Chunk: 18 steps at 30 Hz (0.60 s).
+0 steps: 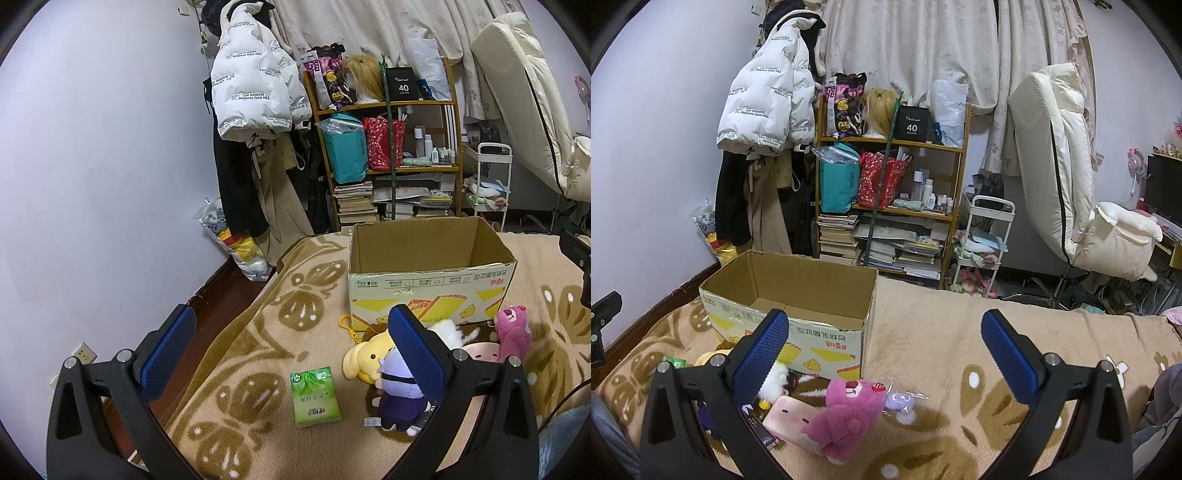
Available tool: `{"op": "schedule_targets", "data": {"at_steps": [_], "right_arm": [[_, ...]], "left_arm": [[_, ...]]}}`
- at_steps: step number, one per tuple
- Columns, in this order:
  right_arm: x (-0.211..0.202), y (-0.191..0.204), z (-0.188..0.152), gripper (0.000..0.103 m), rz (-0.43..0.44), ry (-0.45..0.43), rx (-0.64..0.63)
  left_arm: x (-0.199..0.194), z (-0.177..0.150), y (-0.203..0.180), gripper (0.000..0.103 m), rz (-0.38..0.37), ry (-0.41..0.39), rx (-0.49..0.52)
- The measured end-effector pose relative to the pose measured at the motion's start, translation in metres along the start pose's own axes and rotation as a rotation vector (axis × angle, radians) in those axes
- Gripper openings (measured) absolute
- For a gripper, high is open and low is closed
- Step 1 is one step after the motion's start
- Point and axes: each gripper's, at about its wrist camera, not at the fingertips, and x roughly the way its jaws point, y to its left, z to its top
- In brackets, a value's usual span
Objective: Organize soft objects
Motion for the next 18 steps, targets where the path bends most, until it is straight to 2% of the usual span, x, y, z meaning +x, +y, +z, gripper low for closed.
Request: {"op": "schedule_targets", "data": {"at_steps": [13,18], "right_arm": [[0.0008,-0.0020,-0.0011,0.103,0.000,0.003,0.000],[0.0030,-0.0023,-0.0050,0.103,0.001,0.008,0.000]], "left_arm": [[-0.0001,-0.0004,-0.0003,0.102,0.001,0.001,0.002],[0.0058,-0.0035,-0.0005,0.102,0.002,0.027,0.012]]}}
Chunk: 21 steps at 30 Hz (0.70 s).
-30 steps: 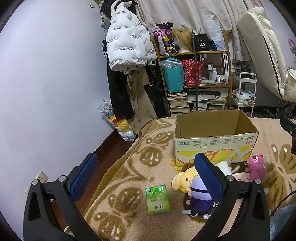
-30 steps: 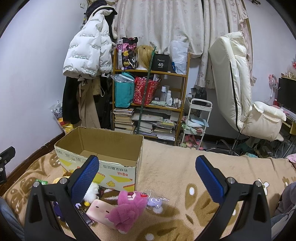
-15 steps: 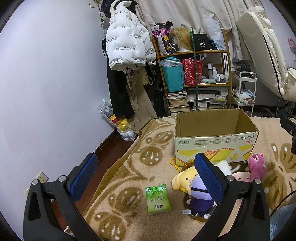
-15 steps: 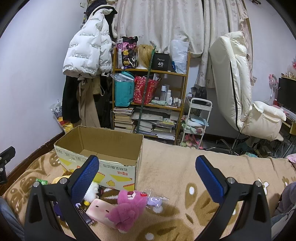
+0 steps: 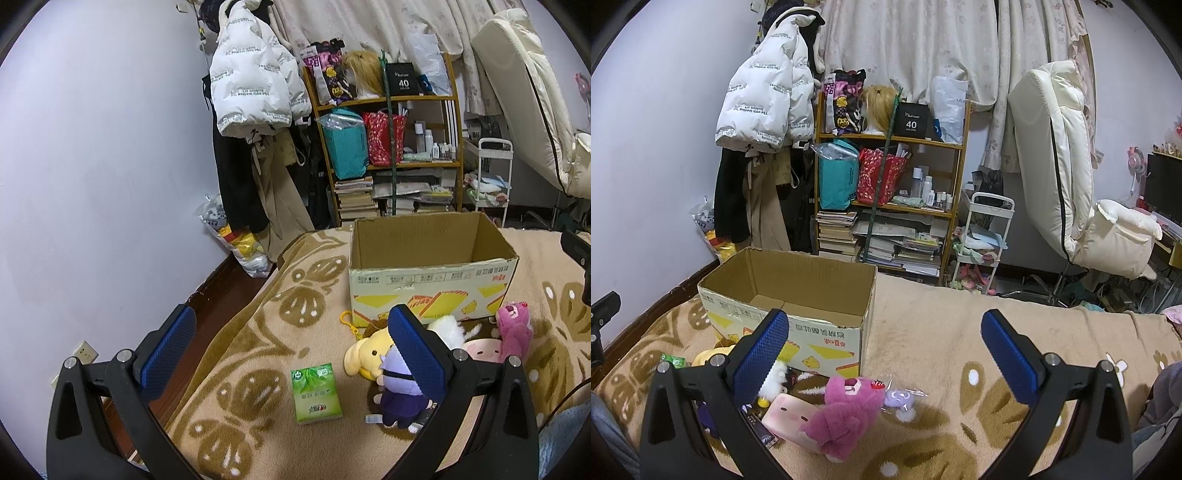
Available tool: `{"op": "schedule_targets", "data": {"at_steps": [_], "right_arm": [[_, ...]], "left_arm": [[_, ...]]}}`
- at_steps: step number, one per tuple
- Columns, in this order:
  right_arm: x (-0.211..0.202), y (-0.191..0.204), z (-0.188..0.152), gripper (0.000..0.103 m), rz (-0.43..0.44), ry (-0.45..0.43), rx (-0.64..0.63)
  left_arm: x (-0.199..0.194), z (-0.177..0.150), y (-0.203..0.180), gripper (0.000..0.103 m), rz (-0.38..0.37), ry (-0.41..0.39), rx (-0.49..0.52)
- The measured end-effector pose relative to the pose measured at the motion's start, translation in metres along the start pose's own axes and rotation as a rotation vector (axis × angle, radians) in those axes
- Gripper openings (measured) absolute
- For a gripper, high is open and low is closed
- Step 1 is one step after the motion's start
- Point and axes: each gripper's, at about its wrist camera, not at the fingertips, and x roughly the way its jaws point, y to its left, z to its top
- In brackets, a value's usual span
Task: Organize soft objects
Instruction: 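Lower the left tool onto the green tissue pack while the right tool lowers onto the pink bear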
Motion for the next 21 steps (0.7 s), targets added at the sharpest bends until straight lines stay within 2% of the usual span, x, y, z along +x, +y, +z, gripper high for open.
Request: {"op": "schedule_targets", "data": {"at_steps": [6,16,21], "right_arm": [[0.001,0.002,0.000,0.103,0.023,0.038,0.005],[0.037,0.010,-0.004,0.103,0.081,0.118,0.024],[0.058,0.012,-0.013,0.103,0.091,0.234,0.035]], "left_arm": [[0.015,-0.003,0.003,0.102,0.012,0.054,0.001],[0.044,0.005,-0.008,0.102,0.037,0.097,0.027],[0.074,-0.004,-0.015,0.102,0.002,0.203,0.003]]}}
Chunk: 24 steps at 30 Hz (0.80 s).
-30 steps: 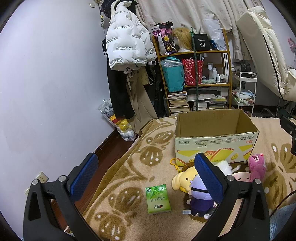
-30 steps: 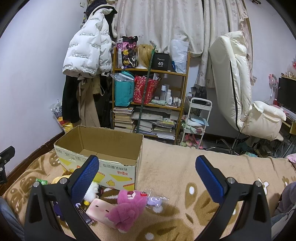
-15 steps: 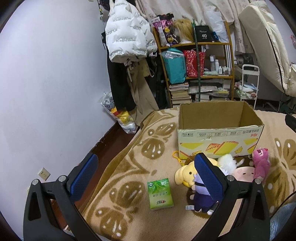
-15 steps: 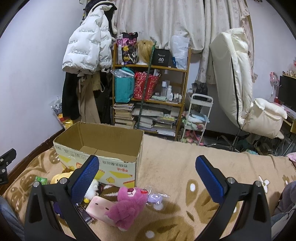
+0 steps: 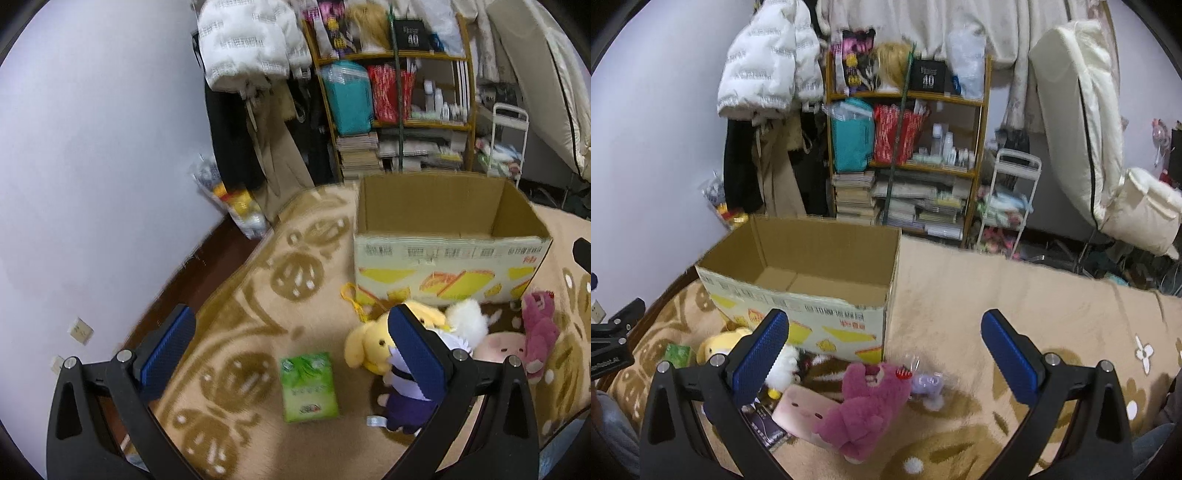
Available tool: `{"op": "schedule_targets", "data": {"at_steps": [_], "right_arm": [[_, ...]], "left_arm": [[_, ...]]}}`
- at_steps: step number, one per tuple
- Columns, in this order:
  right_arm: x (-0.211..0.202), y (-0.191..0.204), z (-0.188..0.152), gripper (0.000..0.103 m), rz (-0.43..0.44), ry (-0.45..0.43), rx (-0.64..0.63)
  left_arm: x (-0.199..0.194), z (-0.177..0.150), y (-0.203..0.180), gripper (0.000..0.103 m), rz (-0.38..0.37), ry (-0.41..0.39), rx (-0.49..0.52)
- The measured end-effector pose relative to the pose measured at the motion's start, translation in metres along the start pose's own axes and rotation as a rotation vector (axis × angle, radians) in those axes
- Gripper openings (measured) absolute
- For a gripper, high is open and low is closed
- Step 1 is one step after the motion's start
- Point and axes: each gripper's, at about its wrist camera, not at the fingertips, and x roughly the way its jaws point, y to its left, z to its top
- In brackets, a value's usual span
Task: Organize soft objects
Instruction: 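Lower the left tool onto the green tissue pack while the right tool lowers onto the pink bear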
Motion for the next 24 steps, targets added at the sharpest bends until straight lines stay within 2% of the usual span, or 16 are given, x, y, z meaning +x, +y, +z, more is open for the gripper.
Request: {"op": "schedule_targets", "data": {"at_steps": [5,8,12,17,20,24], "right_arm": [[0.023,-0.008,-0.013,0.103,0.044,0.140,0.068],[0.039,-0.016,-0.024,0.103,0.072,0.249,0.121],[0.052,-0.026,-0.038,0.103,0.100,0.344,0.195],[0.062,-0.034,-0.046,0.103,0.110,0.406,0.234],[0.066,-0.035,-0.047,0.103,0.103,0.442,0.237],[0.072,-0.032,-0.049,0.103,0.119,0.499,0.237]], "left_arm": [[0.032,-0.008,-0.004,0.102,-0.019,0.122,-0.003],[0.045,-0.012,-0.003,0.102,-0.017,0.168,-0.005],[0.064,-0.019,0.000,0.102,-0.024,0.245,-0.013],[0.089,-0.032,0.007,0.102,-0.026,0.348,-0.048],[0.097,-0.038,0.005,0.102,-0.028,0.381,-0.037],[0.111,-0.047,0.002,0.102,-0.041,0.469,-0.033]]}}
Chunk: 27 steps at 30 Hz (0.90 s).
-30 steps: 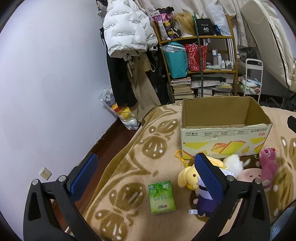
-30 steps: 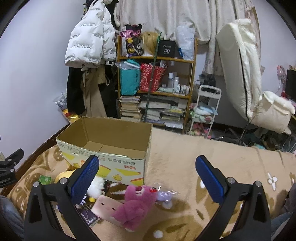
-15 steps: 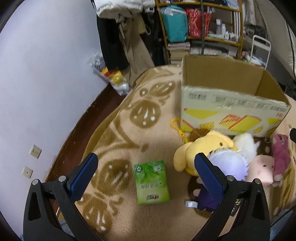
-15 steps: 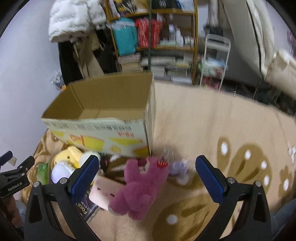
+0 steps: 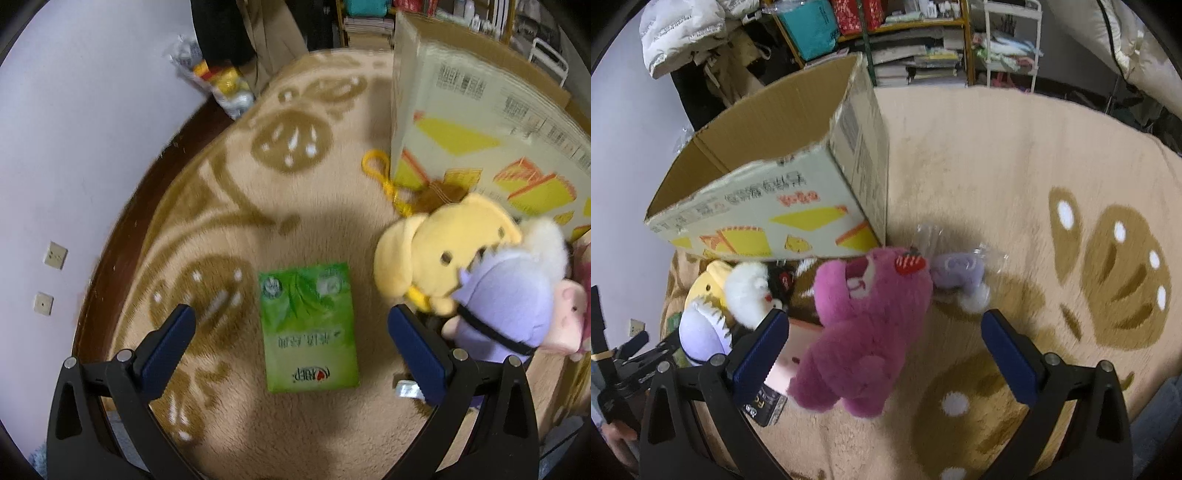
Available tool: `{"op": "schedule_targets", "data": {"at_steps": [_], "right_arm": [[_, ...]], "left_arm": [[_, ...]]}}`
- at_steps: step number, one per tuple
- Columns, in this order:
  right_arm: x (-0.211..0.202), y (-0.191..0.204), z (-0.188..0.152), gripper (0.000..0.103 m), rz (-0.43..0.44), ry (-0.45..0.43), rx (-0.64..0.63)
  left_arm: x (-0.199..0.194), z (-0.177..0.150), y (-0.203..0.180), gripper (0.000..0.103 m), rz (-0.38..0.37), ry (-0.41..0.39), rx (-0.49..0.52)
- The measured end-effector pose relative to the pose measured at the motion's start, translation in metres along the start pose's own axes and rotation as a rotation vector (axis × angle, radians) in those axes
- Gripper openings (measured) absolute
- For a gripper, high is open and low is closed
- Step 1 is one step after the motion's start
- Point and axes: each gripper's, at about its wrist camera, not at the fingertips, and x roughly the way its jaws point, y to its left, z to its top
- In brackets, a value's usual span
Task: Organize soft objects
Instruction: 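Lower the left tool onto the green tissue pack while the right tool lowers onto the pink bear, then close the left tool on the tissue pack while the right tool grips and lifts the pink bear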
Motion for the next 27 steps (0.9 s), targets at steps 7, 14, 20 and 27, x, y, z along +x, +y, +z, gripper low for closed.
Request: {"op": "schedule_targets", "data": {"at_steps": [7,14,20,27], "right_arm": [[0.009,0.003,-0.006,0.083,0.059,0.068,0.002],[0.006,0.019,-0.017,0.053,0.073,0.063,-0.074],[-0.011,0.022,-0.016,0.051,0.030,0.002,-0.114],[-0.032,0.026,-0.012,0.050,-0.040,-0.102,-0.141]], "left_arm": [[0.015,-0.006,-0.001,0.053,-0.065,0.072,0.003],[0.016,-0.009,0.002,0.053,-0.085,0.065,-0.023],[0.003,-0.013,0.011,0.053,-0.100,0.037,-0.052],[-0.027,-0.025,0.012,0.053,-0.077,-0.046,-0.044]]}}
